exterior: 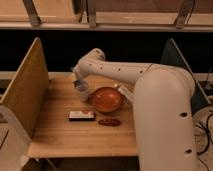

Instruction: Place the white sponge in the ceramic cup

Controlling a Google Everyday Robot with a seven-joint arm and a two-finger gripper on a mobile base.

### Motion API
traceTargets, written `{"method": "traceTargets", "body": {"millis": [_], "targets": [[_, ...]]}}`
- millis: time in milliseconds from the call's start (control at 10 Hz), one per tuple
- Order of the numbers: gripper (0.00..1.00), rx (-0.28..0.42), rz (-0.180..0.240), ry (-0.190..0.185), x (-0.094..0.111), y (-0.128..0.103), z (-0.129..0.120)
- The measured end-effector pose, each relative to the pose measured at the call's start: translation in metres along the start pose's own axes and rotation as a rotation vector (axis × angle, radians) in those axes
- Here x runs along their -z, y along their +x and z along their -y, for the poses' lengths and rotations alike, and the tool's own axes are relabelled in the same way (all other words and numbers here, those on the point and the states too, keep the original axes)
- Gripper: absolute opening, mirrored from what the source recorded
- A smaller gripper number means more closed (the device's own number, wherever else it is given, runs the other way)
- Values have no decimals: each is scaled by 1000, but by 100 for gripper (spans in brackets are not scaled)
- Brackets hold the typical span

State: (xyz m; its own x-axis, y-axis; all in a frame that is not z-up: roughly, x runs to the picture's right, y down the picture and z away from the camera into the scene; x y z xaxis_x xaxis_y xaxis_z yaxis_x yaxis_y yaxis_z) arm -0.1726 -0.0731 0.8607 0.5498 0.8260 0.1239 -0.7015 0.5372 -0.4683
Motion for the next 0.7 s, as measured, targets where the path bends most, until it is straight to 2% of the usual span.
{"method": "traceTargets", "body": {"millis": [200,500,700], "targets": [[16,-7,-14,-9,-4,6,3],[48,-35,-15,-15,-7,9,10],[67,-62,-9,-36,-10,10,7]]}}
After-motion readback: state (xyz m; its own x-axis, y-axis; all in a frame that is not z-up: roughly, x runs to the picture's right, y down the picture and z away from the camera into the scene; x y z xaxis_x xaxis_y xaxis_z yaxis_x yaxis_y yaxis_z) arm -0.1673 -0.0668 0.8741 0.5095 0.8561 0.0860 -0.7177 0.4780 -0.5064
